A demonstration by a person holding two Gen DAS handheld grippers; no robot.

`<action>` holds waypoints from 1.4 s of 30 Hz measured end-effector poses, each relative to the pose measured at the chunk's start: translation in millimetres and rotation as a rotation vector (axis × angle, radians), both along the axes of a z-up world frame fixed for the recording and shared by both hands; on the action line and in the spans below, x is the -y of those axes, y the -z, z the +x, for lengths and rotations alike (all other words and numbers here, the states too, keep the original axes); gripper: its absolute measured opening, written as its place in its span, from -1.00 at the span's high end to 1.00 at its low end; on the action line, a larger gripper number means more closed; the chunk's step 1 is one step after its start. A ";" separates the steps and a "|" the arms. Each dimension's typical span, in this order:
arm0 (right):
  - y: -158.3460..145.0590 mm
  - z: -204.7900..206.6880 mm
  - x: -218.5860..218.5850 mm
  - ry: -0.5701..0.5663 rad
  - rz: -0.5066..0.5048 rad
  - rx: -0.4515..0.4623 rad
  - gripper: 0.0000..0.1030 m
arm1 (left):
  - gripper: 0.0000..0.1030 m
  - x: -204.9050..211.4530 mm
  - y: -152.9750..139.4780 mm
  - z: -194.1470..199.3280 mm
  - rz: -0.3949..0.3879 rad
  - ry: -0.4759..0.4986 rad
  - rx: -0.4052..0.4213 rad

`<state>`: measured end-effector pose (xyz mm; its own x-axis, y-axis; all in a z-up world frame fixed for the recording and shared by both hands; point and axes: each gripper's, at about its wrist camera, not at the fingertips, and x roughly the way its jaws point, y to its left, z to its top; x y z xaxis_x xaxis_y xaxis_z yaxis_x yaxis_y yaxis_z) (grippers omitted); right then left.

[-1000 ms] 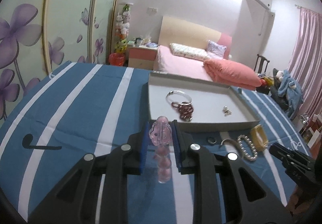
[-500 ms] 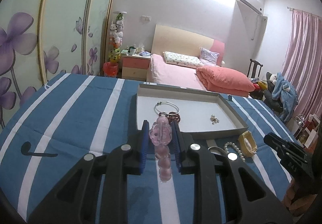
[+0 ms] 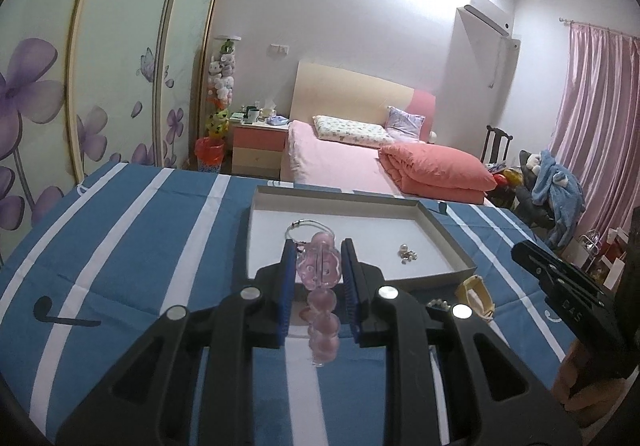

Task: Organize jewelry
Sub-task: 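Carry the pink bracelet to the tray with left tool while right tool carries the pearl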

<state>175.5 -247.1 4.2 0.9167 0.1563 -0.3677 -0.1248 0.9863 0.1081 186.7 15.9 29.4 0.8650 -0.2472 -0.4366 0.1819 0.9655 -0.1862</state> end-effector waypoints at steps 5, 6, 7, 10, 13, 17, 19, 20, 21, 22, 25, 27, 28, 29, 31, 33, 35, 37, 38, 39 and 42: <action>-1.5 4.1 -3.5 -0.002 0.004 0.021 0.68 | 0.56 6.6 -2.5 0.4 0.000 0.004 0.016; -1.6 5.2 -4.2 -0.001 0.004 0.025 0.68 | 0.56 8.0 -3.2 0.5 0.003 0.004 0.021; -1.6 5.8 -4.5 -0.002 0.004 0.028 0.68 | 0.56 9.4 -3.6 0.5 0.006 0.004 0.025; -1.9 9.3 -6.4 -0.001 0.006 0.032 0.68 | 0.56 13.6 -4.2 1.6 0.012 0.003 0.036; -2.5 11.6 -8.1 0.000 0.005 0.036 0.68 | 0.56 16.1 -4.8 3.6 0.015 0.005 0.042; -4.8 16.2 -8.5 0.004 0.005 0.044 0.68 | 0.56 20.7 -5.4 9.4 0.014 0.009 0.043; -7.1 20.1 -8.0 0.006 0.007 0.049 0.68 | 0.56 23.3 -5.7 11.8 0.014 0.011 0.046; -8.2 22.0 -8.0 0.007 0.008 0.051 0.68 | 0.56 24.6 -6.6 13.6 0.015 0.011 0.050; -10.0 25.2 -7.8 0.009 0.010 0.054 0.68 | 0.56 26.7 -7.7 16.8 0.017 0.011 0.055; -11.2 27.7 -7.6 0.010 0.012 0.056 0.68 | 0.56 27.3 -7.6 19.6 0.018 0.012 0.058; -13.1 35.1 -6.9 0.012 0.014 0.064 0.68 | 0.56 32.3 -9.4 28.4 0.024 0.013 0.064; -14.1 42.0 -5.1 0.012 0.016 0.062 0.68 | 0.56 35.8 -9.3 34.4 0.029 0.015 0.065; -14.2 43.6 -5.5 0.012 0.017 0.061 0.68 | 0.56 37.8 -9.5 37.2 0.031 0.016 0.066; -14.3 47.2 -5.2 0.012 0.018 0.059 0.68 | 0.56 39.5 -9.2 41.1 0.033 0.016 0.066; -13.2 54.9 -5.1 0.012 0.022 0.051 0.68 | 0.56 42.0 -8.3 47.0 0.036 0.018 0.065; -11.4 62.3 -4.4 0.010 0.029 0.039 0.68 | 0.56 43.8 -6.5 55.3 0.039 0.020 0.060; -8.2 71.2 -3.1 0.006 0.039 0.023 0.68 | 0.56 45.0 -3.4 63.9 0.041 0.020 0.053; -3.6 79.9 -2.2 0.004 0.047 0.004 0.68 | 0.56 47.0 -1.0 74.7 0.041 0.021 0.045; -1.5 84.7 -1.6 0.003 0.051 -0.006 0.68 | 0.56 47.5 0.4 79.7 0.041 0.022 0.042; 1.3 89.5 -1.2 0.002 0.054 -0.017 0.68 | 0.56 49.0 2.1 85.8 0.041 0.023 0.038; 11.4 101.4 -0.4 0.002 0.060 -0.049 0.68 | 0.56 51.9 6.8 105.0 0.044 0.028 0.025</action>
<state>276.9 -246.7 -7.2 0.8983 0.1775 -0.4018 -0.1160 0.9781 0.1728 291.8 -36.0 22.6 0.8687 -0.2526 -0.4262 0.2129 0.9671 -0.1392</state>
